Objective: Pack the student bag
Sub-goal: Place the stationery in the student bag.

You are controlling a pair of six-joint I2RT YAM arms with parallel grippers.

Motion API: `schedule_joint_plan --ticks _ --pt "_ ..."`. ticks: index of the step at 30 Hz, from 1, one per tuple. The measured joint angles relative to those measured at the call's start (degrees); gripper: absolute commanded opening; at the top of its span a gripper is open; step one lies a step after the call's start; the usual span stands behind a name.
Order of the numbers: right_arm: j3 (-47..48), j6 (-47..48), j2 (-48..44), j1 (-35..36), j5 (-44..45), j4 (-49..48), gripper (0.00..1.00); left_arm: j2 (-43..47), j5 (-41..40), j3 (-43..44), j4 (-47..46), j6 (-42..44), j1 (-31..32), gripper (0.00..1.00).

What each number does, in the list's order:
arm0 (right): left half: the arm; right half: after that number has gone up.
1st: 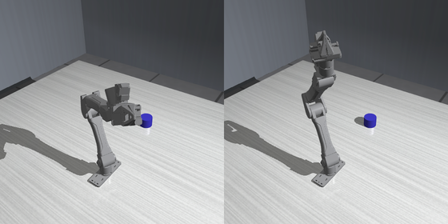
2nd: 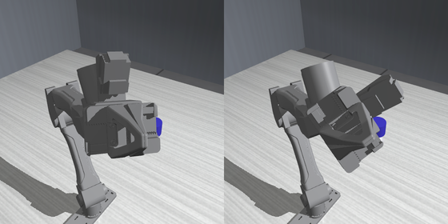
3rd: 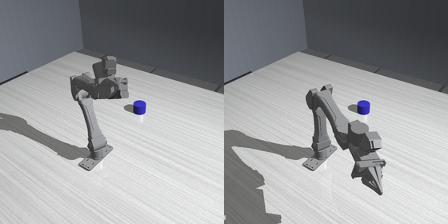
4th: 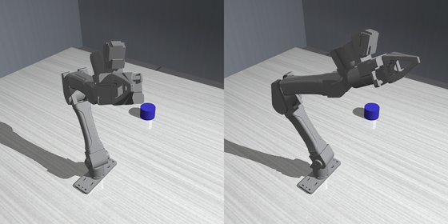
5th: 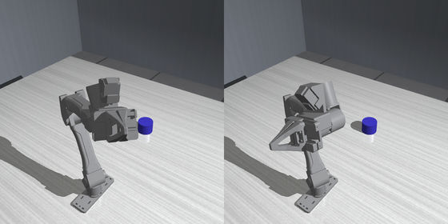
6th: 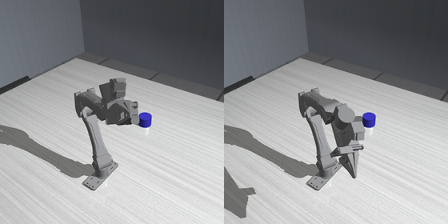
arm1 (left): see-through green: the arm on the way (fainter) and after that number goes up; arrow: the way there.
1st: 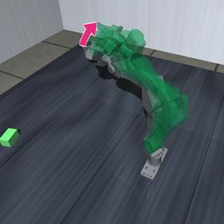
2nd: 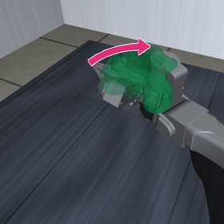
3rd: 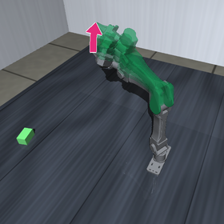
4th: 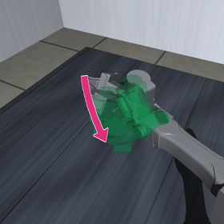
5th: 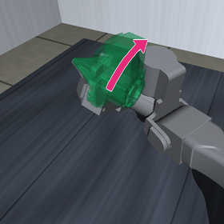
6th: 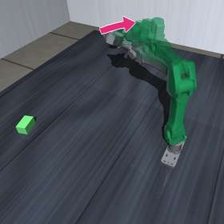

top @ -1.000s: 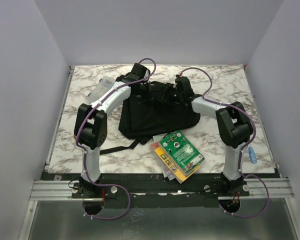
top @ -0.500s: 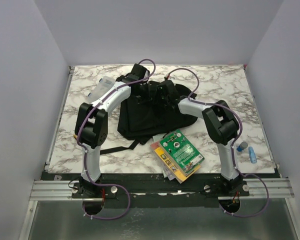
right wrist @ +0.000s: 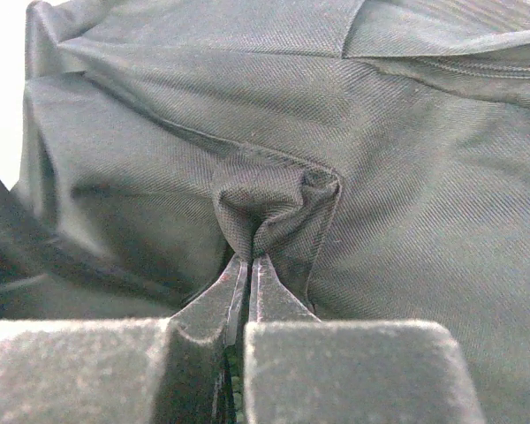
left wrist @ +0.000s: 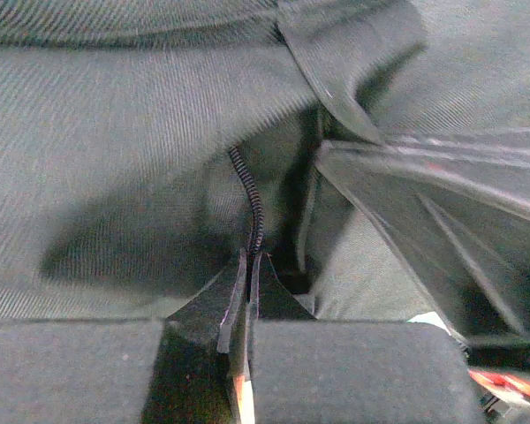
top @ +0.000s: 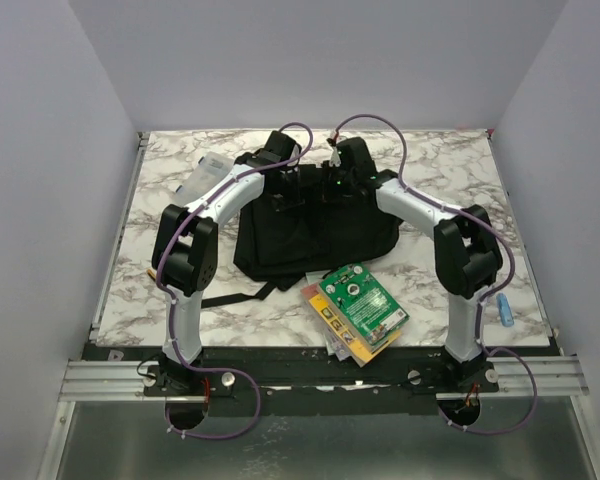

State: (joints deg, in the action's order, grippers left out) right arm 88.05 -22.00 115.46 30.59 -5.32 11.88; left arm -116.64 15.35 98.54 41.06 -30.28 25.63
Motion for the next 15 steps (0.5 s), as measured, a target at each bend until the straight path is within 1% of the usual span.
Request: schedule_joint_plan --ticks 2,4,5,7,8,11,13,15 --pt "0.39 -0.52 -0.90 -2.10 -8.72 0.66 0.01 0.00 0.04 -0.04 0.59 0.07 0.00 0.00" --pt "0.46 -2.47 -0.70 -5.84 -19.93 0.00 0.01 0.00 0.52 -0.11 1.16 0.09 0.00 0.00" --pt "0.63 -3.08 -0.17 -7.39 -23.47 0.11 0.01 0.00 1.01 -0.11 1.20 0.09 0.00 0.00" --pt "1.90 -4.20 1.92 -10.25 -30.34 0.59 0.05 0.00 1.92 -0.11 0.66 0.09 0.00 0.00" --pt "2.40 -4.92 3.06 -11.47 -32.70 0.57 0.11 0.00 2.40 -0.11 0.11 0.11 0.02 0.00" --pt "2.75 -5.66 5.01 -12.59 -34.69 1.44 0.24 0.00 3.63 -0.11 -0.76 0.13 0.07 0.00" --pt "2.82 -5.42 5.09 -12.13 -33.81 2.89 0.36 0.00 4.42 -0.11 -1.18 0.13 0.07 0.00" --pt "3.69 -4.68 5.07 -11.30 -31.56 5.03 0.44 0.02 5.29 -0.35 -1.73 0.15 0.07 0.00"
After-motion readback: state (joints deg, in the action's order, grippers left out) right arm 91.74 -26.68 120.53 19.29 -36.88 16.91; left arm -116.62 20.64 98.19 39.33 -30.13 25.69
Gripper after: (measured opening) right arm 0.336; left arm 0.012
